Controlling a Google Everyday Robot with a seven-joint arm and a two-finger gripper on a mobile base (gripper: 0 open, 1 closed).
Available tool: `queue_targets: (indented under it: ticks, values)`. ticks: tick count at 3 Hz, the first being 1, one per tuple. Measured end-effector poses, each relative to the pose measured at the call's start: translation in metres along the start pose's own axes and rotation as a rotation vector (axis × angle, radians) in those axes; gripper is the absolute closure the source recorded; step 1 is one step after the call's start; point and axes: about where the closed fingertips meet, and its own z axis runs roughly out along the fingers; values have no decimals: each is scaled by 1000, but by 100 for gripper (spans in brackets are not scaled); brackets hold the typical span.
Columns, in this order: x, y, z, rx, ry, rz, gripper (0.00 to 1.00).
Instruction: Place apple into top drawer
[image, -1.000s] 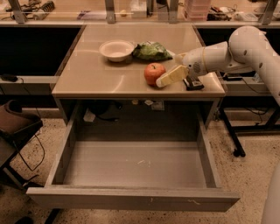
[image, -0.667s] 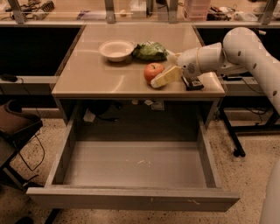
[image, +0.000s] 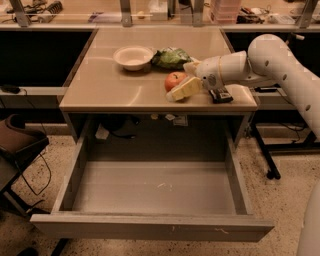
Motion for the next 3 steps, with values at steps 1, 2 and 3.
queue_targets:
  ticks: [1,2,3]
  values:
    - [0,0,0,0,0,0,19]
    - [0,0,0,0,0,0,42]
    - [0,0,0,0,0,0,65]
